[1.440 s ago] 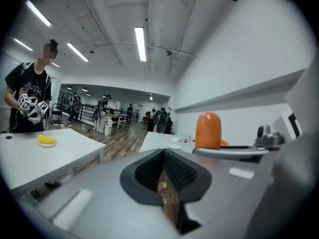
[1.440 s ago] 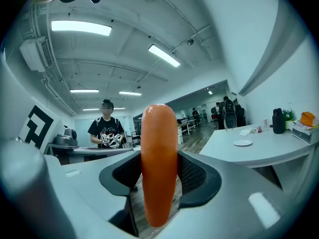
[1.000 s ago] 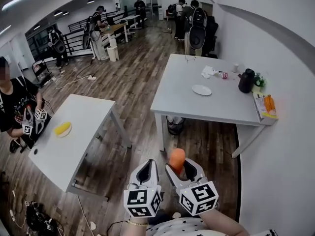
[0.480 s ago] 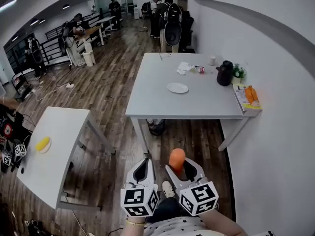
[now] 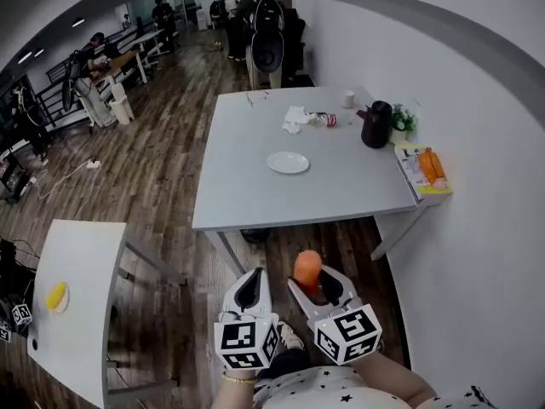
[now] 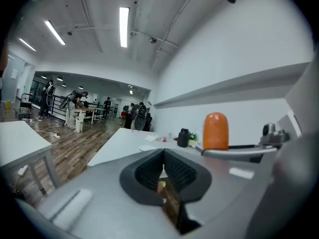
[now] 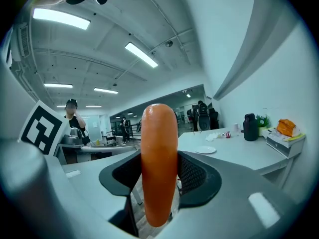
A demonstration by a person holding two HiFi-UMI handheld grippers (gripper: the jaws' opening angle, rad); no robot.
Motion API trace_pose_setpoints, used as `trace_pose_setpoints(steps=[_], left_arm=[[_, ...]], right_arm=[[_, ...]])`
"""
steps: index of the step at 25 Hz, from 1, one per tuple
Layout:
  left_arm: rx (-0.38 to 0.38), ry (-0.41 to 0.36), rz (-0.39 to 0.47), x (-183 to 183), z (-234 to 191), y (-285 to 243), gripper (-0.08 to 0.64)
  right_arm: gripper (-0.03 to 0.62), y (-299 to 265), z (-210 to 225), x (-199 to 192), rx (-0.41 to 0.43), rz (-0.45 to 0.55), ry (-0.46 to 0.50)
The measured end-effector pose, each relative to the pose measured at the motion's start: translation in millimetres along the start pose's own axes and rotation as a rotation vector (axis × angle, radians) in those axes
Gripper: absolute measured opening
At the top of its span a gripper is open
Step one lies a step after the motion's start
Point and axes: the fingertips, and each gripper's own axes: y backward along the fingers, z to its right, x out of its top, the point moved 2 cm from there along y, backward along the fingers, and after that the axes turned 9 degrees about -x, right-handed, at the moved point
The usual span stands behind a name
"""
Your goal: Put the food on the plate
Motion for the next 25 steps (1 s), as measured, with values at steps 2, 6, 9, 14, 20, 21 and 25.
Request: trace_pose_setpoints(steps=[2,6,9,14,20,21,25], left_arm=[[0.005,0.005,-0.010,13,-14,-25,0.008],[0.010,0.024,-0.028,23,-45,-71,0.008],[0.013,0.009,-0.017,36,-67,-105,0.008],[0.013,0.014,-0.033,44,-86,-148,0.008],[0.022,0.026,-0.067,41,-100,-202,0.008],[0.029,0.027,-0.067,41,-104,-211,0.008],[0.066,0.050,-0.057,41,-122,-254,0.008]], right_arm=[[0.218,-29,10,14,0.006,-0.017,-0.004],[0.218,-82,25,30,0.020,-0.024,0.000],[0.218,-122,37,44,0.026,0.001,0.002],[0.218,-164,58,51,0.018,-0.013,-0.016],[0.218,-215,96,48,0.020,-0.066,-0.023],[0.218,-225,103,48,0.023,-0.073,-0.020],[0.218,-268,133,47,0.050,-0.107,0.015]])
